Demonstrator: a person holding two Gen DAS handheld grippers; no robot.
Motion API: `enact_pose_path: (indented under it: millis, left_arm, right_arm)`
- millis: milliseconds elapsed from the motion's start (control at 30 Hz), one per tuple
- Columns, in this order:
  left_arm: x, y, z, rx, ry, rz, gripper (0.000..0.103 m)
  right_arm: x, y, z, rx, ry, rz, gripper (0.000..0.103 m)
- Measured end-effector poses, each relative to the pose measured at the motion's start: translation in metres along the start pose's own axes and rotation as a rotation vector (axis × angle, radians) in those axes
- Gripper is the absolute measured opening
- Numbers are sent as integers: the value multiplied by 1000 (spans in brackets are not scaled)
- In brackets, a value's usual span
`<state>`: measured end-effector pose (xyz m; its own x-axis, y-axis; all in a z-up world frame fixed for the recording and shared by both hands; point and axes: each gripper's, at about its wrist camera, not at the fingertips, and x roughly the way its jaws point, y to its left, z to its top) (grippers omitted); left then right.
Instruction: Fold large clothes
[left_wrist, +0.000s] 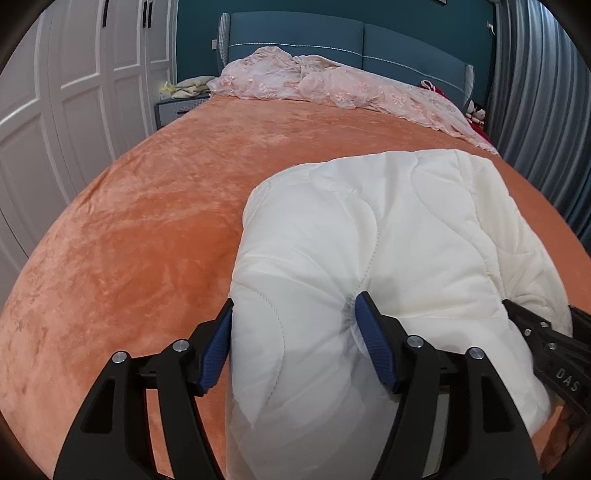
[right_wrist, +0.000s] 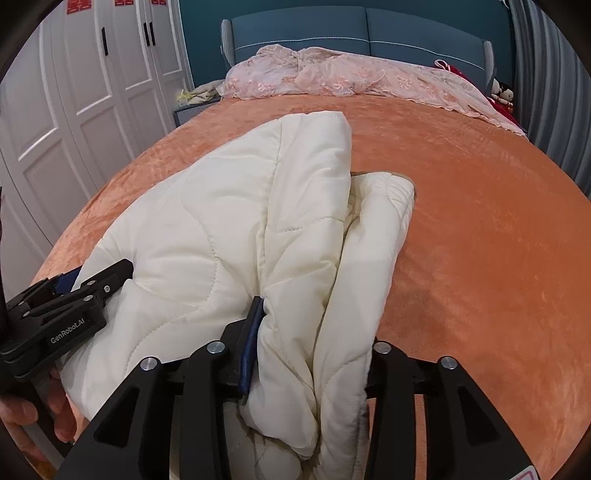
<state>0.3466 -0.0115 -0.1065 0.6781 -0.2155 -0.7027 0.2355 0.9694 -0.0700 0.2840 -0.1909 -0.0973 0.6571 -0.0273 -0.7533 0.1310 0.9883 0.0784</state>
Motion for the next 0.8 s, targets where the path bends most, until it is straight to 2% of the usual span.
enact_pose_path:
  millis: [100,200,300,433,500,567,600,633,700,800]
  left_arm:
    - [-10,-8,4,40,7,41,64]
    - [-28,-18,10,89,4,98,64]
    - [-40,-21,20,84,-3,115,64]
    - [-49,-24,37,41,-2,123,64]
    - [-48,-26,46,27,-6,129,64]
    - [-41,-28,55,10,-3,141,64]
    - [-36,-30,59,1,0,141,64]
    - [-29,-31,62,-5,7,143,64]
    - [-13,-35,64,-7,25,157,64]
    - [16,-35,60,-13,59,190,64]
  right_arm:
    - [-9,2,2,-22,10,-35,43]
    - [-25,-2,3,-17,14,-55,51]
    - [-49,-5,5,-14,-13,-85,56]
    - [-80,-8,13,-11,-91,-150,59]
    - [-91,-12,23,9,-147,-151,59]
    - [-88,-13,35,23,-153,-109,43]
    - [-79,-13,42,22,-132,-75,18]
    - [-67,-12,48,24,-105,-47,11]
    - [-45,-10,55,32,-73,-20,11]
    - [-10,-1,54,2,-24,-32,11]
